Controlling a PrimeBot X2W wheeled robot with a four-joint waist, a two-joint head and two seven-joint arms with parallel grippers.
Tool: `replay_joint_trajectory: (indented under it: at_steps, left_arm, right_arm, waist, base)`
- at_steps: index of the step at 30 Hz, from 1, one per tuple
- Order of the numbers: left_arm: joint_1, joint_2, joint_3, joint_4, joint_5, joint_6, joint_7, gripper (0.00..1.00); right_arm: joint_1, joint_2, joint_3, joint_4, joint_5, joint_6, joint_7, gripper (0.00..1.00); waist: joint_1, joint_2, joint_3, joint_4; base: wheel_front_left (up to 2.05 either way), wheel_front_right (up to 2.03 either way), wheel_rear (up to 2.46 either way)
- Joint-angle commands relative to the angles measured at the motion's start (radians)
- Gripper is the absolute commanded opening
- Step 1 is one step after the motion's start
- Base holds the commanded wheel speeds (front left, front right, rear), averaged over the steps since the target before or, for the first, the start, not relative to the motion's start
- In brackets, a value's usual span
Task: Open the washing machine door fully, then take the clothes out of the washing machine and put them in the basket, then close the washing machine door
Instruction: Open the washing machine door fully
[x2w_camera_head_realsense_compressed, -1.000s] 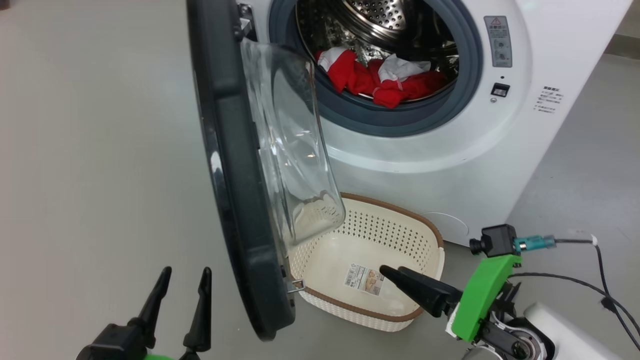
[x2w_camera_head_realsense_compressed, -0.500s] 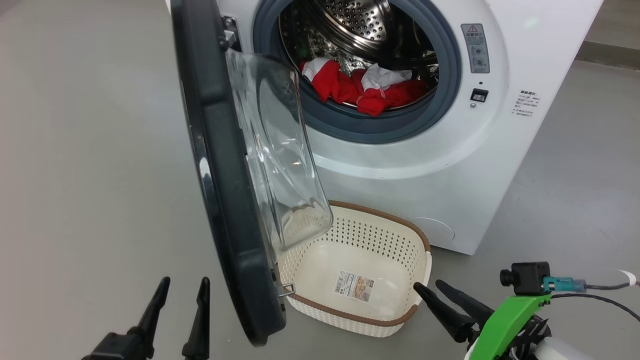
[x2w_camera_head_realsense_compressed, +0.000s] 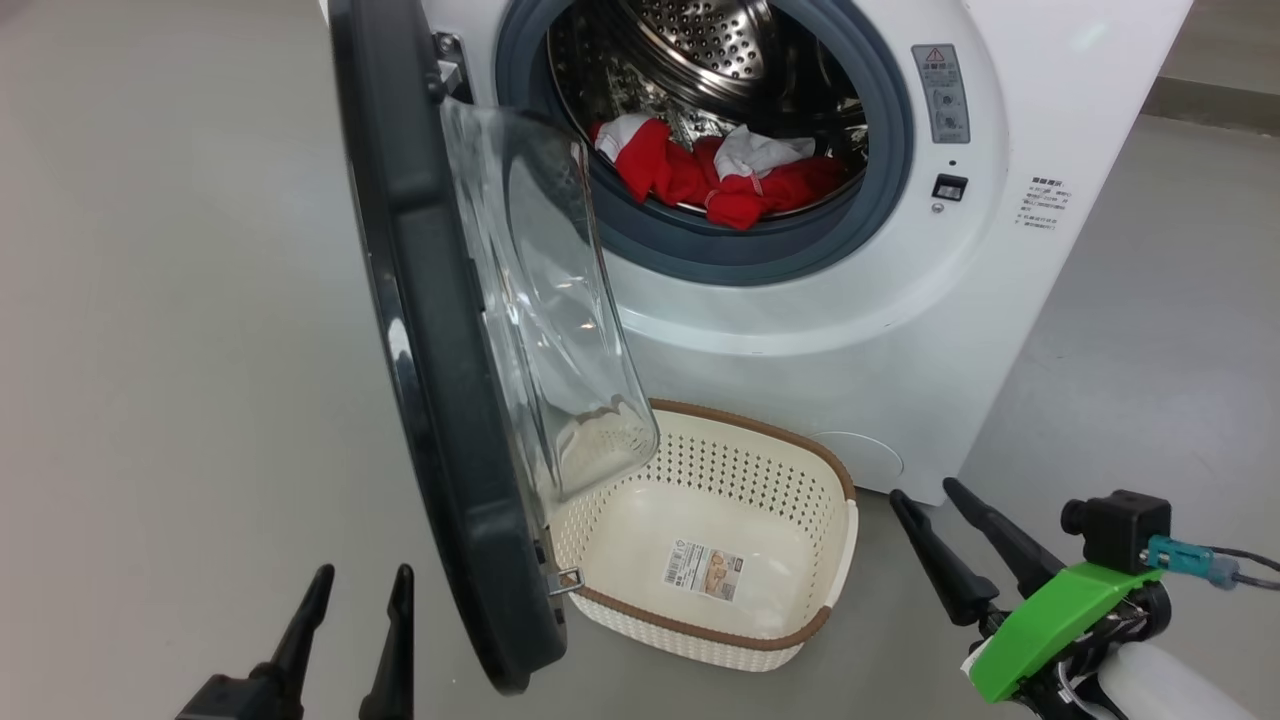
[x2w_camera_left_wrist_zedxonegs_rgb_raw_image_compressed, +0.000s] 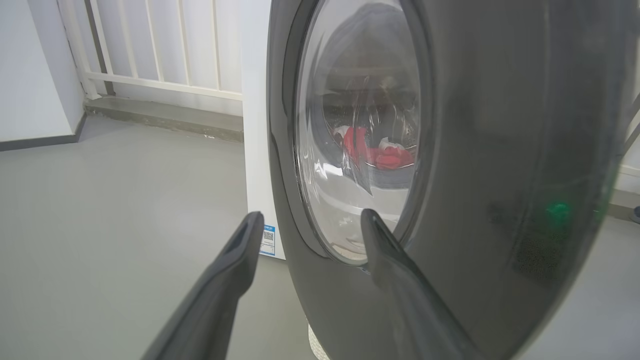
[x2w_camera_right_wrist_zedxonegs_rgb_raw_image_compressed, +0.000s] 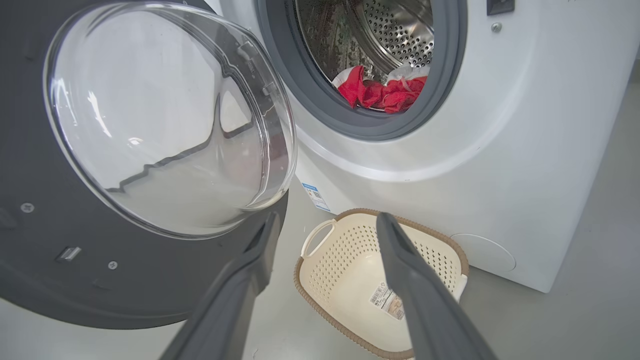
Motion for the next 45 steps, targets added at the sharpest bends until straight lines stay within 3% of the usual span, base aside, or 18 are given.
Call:
replay_joint_trajectory:
  at_steps: [1,11,19,28,40,41,42,45]
  left_arm:
    - [-0.015,0.009,0.036,-0.022,0.007,-0.003,-0.009,1.0]
    - [-0.023,0.009,0.037,-0.022,0.004,-0.002,-0.009,1.0]
    - [-0.026,0.009,0.035,-0.025,0.001,0.001,-0.009,1.0]
    - [-0.026,0.009,0.031,-0.019,-0.003,0.003,-0.009,1.0]
    - [-0.031,0.009,0.034,-0.019,-0.008,0.006,-0.009,1.0]
    - [-0.032,0.009,0.035,-0.019,-0.009,0.006,-0.009,0.39]
    - [-0.034,0.009,0.039,-0.024,-0.016,0.006,-0.009,0.0]
    - [-0.044,0.009,0.061,-0.068,-0.052,0.007,-0.009,0.0]
  right_arm:
    - [0.036,0.007,-0.032,-0.025,-0.046,0.007,-0.013,1.0]
    - [0.161,0.114,-0.295,-0.107,-0.414,0.007,-0.014,1.0]
    - [0.241,0.21,-0.48,-0.194,-0.621,0.007,-0.014,1.0]
    - [0.293,0.252,-0.533,-0.165,-0.699,0.007,-0.014,1.0]
    - [0.295,0.261,-0.541,-0.155,-0.722,0.007,-0.014,1.0]
    - [0.295,0.261,-0.54,-0.155,-0.723,0.007,-0.014,1.0]
    - [0.295,0.261,-0.539,-0.156,-0.724,0.007,-0.014,1.0]
    - [0.296,0.262,-0.537,-0.159,-0.725,0.007,-0.014,1.0]
  waist:
    - [0.0,0.0,0.003,0.0]
    - [0.0,0.0,0.01,0.005]
    - [0.0,0.0,0.015,0.007]
    - [0.0,0.0,0.014,0.009]
    - [0.0,0.0,0.017,0.008]
    - [0.0,0.0,0.017,0.008]
    - [0.0,0.0,0.016,0.008]
    - [0.0,0.0,0.013,0.008]
  base:
    - [0.0,0.0,0.0]
    - [0.0,0.0,0.0]
    - [0.0,0.0,0.0]
    - [0.0,0.0,0.0]
    - [0.0,0.0,0.0]
    - [0.0,0.0,0.0]
    - [0.0,0.0,0.0]
    - [0.0,0.0,0.0]
